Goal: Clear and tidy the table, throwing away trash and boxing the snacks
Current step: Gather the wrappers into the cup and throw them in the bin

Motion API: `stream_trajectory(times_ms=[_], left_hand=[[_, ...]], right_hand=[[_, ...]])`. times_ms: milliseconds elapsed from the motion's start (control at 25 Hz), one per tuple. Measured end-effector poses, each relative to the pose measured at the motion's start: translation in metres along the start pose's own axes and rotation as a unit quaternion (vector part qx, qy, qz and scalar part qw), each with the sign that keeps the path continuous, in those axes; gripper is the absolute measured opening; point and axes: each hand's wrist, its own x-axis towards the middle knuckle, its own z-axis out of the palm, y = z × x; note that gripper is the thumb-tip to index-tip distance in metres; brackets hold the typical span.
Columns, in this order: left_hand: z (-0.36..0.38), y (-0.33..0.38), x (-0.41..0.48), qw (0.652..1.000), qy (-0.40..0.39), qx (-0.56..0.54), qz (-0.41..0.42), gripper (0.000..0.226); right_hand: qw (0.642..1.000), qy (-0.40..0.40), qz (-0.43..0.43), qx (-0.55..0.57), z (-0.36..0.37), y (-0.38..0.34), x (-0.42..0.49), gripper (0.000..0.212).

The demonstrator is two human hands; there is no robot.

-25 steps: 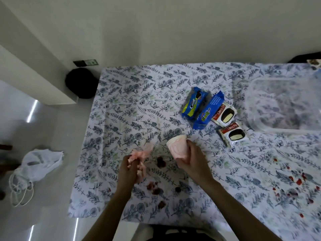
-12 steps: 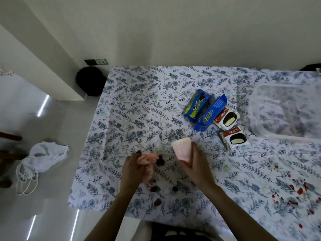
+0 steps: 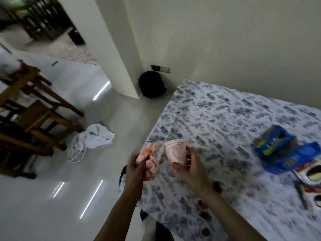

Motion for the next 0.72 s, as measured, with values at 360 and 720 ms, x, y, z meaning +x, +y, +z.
stream_trajectory(times_ms=[360, 720], left_hand=[[-0.171, -0.025, 0.134, 0.993, 0.084, -0.047, -0.069, 0.017], [-0.228, -0.156, 0.258, 0.964, 0.107, 0.022, -0.243, 0.024]], right_hand=[[0.987, -0.122, 0.07, -0.075, 0.235, -0.046, 0.079, 0.089], [0.905, -0.207, 0.209, -0.306, 0.368, 0.043, 0.156, 0.07]])
